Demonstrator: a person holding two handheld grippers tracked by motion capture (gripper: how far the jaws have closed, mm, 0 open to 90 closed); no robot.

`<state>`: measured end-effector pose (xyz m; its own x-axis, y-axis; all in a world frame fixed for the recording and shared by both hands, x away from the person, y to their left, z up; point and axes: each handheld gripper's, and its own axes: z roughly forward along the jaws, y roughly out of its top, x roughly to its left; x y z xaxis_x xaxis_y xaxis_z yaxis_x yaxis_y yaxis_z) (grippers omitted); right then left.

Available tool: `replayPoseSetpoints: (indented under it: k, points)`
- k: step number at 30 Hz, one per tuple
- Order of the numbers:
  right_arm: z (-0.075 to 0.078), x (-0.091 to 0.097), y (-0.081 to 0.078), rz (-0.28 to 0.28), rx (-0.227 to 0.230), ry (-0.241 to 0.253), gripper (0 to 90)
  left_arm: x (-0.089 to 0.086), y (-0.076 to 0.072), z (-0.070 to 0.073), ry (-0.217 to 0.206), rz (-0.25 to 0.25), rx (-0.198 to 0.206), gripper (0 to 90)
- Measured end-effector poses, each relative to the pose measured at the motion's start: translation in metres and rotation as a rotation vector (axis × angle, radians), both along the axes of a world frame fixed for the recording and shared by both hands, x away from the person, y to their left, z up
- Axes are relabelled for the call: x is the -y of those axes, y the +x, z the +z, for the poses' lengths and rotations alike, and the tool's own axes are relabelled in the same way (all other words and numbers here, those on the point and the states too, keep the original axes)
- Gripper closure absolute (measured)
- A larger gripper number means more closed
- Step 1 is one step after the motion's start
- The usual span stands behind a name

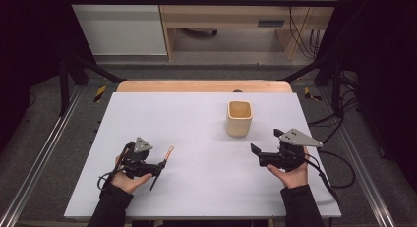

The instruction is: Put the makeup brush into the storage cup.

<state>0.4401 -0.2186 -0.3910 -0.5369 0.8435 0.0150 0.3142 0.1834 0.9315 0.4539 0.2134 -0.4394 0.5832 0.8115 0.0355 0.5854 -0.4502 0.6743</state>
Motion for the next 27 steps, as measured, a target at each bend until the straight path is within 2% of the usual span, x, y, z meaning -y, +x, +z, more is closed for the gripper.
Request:
replayPoseSetpoints:
  k: [14, 27]
  points:
    - [-0.001, -0.001, 0.001, 0.006, -0.007, -0.009, 4.8, 0.009, 0.001, -0.015, 0.082, -0.052, -0.108, 49.3]
    - [-0.001, -0.001, 0.001, 0.009, -0.008, -0.011, 4.8, 0.008, 0.002, -0.017, 0.093, -0.066, -0.162, 69.7]
